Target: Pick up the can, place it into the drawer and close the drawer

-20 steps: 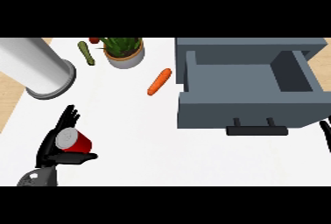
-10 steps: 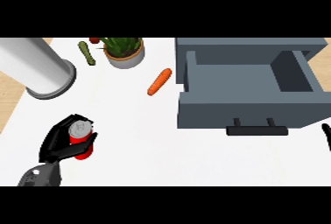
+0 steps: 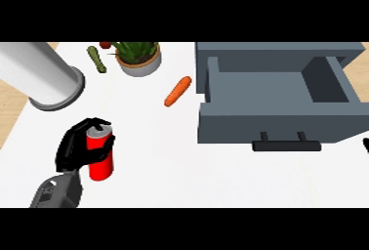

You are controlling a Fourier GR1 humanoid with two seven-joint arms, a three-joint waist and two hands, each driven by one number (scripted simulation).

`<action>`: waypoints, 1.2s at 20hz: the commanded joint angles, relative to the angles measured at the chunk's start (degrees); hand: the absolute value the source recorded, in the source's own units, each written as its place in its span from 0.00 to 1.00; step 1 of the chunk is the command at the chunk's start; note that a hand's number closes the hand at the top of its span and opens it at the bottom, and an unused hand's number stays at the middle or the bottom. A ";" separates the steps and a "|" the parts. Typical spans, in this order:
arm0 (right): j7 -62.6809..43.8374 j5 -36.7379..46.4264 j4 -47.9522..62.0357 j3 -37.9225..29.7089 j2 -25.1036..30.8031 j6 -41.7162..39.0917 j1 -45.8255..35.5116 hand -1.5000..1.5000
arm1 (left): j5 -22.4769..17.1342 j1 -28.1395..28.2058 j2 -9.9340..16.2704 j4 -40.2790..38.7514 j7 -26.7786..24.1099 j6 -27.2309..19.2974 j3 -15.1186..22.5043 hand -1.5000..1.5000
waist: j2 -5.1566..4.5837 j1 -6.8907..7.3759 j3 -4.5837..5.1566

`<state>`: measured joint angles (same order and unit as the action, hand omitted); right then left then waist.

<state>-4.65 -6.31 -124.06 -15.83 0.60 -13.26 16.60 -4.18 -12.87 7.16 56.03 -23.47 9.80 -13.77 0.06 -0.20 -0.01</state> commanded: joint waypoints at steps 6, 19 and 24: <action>0.45 -1.19 -2.23 -0.76 0.21 -1.48 2.64 0.00 | -0.51 -2.81 -2.86 10.52 8.83 -7.85 2.50 1.00 | 0.03 -0.07 0.00; -3.71 -1.29 -5.52 0.15 -0.20 1.39 1.15 0.00 | 4.62 -13.61 -7.13 25.05 27.50 -17.65 13.10 1.00 | 0.02 -0.20 0.00; 2.35 -1.89 -1.18 -1.17 0.52 -0.88 2.59 0.00 | 4.47 -20.80 -7.14 23.14 32.01 -22.22 17.75 1.00 | -0.03 -0.49 -0.01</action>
<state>-4.92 -6.69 -126.67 -14.91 0.49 -12.43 18.51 -0.17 -28.01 0.29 80.44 4.82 -9.48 1.88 0.07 -0.46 -0.01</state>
